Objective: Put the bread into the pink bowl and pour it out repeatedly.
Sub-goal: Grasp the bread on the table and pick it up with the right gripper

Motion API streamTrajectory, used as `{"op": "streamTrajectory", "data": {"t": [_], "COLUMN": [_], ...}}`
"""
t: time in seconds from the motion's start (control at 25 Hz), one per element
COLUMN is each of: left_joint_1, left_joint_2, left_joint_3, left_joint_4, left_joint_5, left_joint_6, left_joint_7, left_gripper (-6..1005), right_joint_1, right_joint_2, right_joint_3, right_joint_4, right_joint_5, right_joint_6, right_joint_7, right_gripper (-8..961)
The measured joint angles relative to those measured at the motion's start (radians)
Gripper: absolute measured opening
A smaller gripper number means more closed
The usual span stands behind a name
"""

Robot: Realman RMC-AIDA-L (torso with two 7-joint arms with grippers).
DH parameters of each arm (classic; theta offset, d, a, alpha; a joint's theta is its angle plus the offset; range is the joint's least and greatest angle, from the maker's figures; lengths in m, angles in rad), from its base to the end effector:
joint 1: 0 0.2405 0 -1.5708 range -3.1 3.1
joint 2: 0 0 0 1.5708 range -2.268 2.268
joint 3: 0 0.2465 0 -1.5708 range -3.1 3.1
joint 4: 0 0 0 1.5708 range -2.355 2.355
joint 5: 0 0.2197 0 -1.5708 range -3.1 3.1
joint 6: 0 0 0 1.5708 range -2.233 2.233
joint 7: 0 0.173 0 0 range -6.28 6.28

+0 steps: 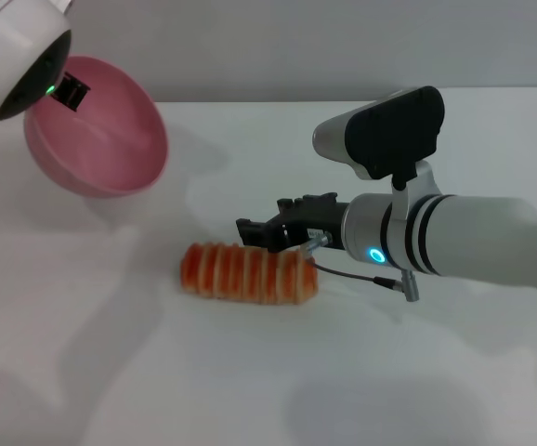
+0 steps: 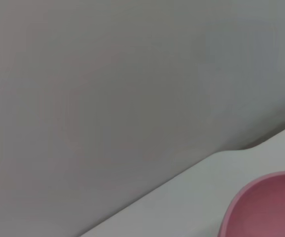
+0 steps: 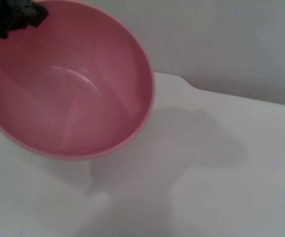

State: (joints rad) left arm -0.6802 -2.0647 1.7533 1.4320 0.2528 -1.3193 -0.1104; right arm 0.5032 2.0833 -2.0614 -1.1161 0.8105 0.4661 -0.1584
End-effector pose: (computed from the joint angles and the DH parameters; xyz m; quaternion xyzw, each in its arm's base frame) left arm -0.1510 0.4327 0.0285 -0.7518 -0.2599 0.2317 0.5600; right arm 0.1456 0.3647 -0.1563 -0.8893 0.3681 0.0822 0.2585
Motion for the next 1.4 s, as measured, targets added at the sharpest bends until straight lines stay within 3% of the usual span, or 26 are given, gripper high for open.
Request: {"op": "streamTrajectory", "data": {"t": [0.84,1.4], "left_joint_1": [-0.037,-0.04], "left_joint_2": [-0.001,-0.002], "left_joint_3": [0.011,0.013], "left_joint_4": [-0.026,-0.021], "left_joint_5": [-0.009,-0.009], "left_joint_6": [-0.004,-0.004], "left_joint_7": [0.004,0.006], "left_gripper": [61,61], "right_joint_1": [0.014,0.065], "right_joint_2": [-0.005,-0.001], "right_joint_3": [-0.026,-0.027], "right_joint_4": [-0.002,0.113], "right_joint_5": [0.13,0.158], "right_joint_6": [0.073,0.069], "right_joint_7": [0.0,-0.002], "right_gripper": [683,684]}}
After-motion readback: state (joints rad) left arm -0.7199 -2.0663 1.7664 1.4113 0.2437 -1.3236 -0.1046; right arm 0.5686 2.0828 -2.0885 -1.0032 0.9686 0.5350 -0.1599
